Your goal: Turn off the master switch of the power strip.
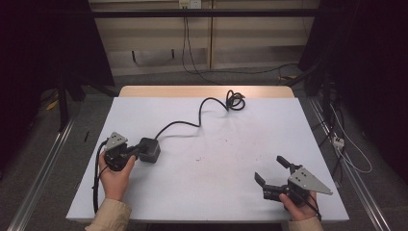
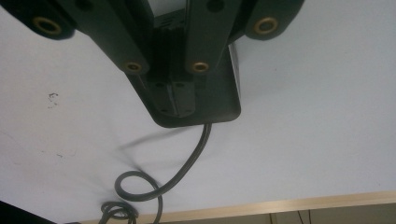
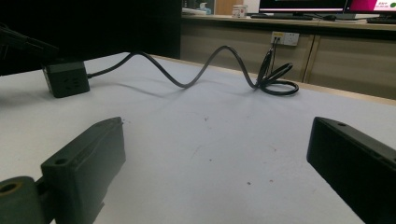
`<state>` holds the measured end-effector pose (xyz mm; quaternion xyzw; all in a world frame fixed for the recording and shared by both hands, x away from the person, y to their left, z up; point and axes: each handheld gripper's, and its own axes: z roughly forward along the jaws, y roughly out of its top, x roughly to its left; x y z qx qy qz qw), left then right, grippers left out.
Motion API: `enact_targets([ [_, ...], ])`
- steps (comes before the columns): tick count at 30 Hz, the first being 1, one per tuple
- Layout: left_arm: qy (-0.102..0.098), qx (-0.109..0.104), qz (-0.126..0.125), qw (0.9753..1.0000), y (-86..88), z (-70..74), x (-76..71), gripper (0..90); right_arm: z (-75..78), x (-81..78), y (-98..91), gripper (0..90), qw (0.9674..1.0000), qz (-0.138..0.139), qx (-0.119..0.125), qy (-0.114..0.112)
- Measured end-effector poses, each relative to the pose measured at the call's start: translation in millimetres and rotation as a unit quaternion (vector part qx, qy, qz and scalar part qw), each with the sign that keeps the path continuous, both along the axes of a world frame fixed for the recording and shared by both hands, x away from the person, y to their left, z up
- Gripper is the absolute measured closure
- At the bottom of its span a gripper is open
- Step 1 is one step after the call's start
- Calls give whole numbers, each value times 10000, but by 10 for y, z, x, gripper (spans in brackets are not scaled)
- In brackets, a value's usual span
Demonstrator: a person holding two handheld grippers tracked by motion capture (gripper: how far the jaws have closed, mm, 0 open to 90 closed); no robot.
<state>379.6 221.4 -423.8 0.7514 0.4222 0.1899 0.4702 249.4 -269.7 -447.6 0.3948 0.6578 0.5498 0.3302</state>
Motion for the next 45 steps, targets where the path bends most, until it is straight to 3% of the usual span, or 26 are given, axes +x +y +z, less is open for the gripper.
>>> enact_targets([
  [7,-49,113,4,9999,-24,4,-8,900,2,-3,-2,39,10000,1,11,-5],
  [45,-26,96,-14,9999,-19,-5,-6,900,13,-15,2,38,10000,-21,32,-22],
])
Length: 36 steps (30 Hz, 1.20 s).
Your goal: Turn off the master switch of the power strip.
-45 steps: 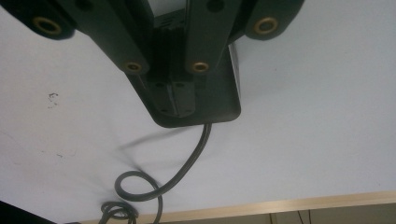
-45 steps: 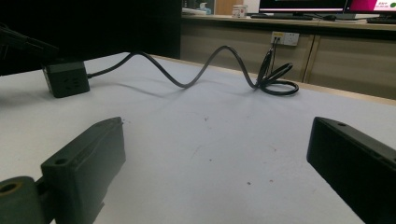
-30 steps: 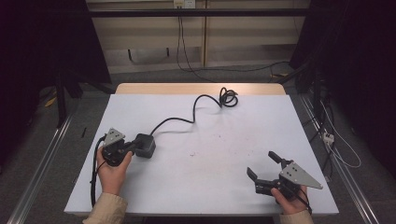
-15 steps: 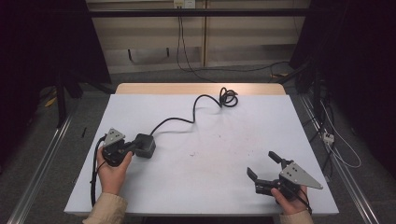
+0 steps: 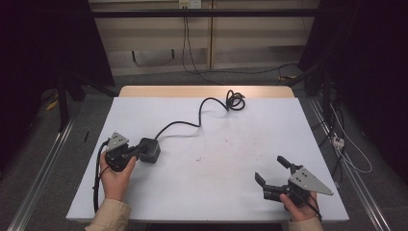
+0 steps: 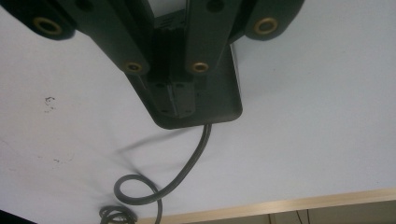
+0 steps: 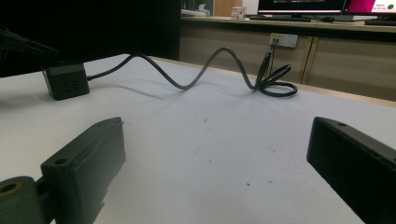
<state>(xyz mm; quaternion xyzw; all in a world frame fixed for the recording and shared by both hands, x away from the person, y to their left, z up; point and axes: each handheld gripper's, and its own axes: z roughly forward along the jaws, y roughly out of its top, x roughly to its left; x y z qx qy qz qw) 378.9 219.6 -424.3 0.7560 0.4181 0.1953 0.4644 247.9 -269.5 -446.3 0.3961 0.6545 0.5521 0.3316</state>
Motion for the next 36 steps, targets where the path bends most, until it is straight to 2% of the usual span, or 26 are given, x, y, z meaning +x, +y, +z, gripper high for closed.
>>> enact_targets([
  [24,8,62,43,10000,-17,-3,-7,900,-1,3,-3,38,10000,-3,1,-11],
  [36,37,8,49,10000,-8,-2,-2,900,0,3,-3,38,10000,0,-3,-12],
])
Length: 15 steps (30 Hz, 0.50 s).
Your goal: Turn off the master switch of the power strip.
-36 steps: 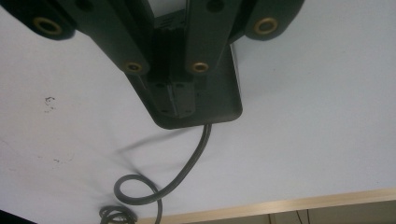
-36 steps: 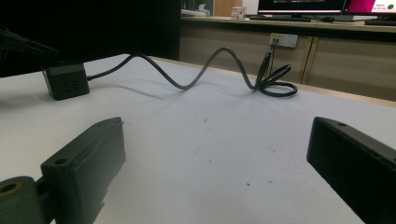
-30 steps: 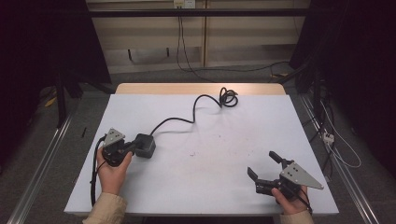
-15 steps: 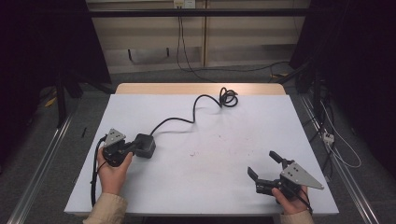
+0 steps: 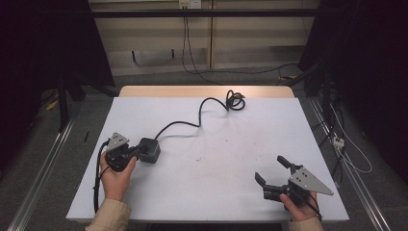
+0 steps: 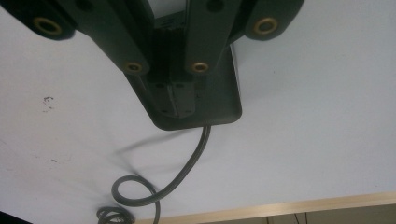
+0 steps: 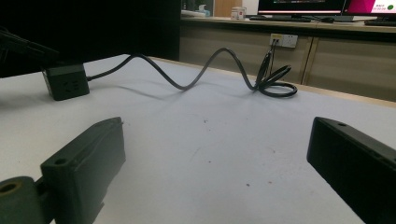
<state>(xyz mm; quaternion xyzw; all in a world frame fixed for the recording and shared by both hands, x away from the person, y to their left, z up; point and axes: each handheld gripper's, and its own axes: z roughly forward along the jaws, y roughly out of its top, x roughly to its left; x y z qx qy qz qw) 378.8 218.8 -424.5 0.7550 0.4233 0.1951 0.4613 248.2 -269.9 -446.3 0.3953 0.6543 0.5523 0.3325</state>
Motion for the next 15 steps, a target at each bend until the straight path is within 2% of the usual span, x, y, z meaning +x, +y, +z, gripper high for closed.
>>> enact_targets([
  [15,-38,47,16,10000,-13,4,-9,900,-1,3,1,38,10000,10,1,2],
])
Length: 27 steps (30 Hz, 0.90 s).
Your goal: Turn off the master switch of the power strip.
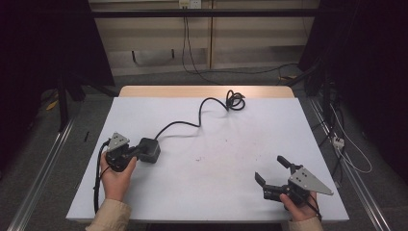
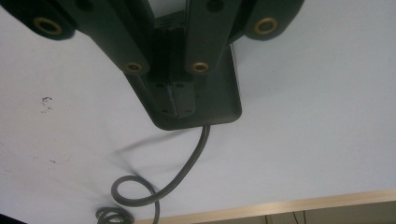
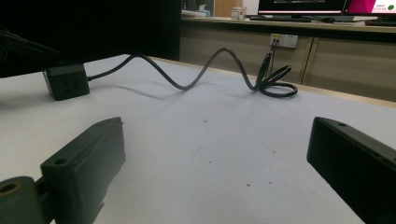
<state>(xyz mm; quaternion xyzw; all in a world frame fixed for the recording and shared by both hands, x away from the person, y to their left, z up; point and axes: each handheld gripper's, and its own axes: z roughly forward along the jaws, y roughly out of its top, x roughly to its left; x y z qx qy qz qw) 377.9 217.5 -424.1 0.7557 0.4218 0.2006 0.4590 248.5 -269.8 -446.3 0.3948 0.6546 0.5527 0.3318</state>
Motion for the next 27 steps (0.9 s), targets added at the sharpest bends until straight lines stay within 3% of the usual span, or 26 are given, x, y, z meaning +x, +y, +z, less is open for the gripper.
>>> enact_targets([
  [27,-58,-44,34,10000,-4,27,-11,900,1,1,-4,38,10000,13,3,-9],
])
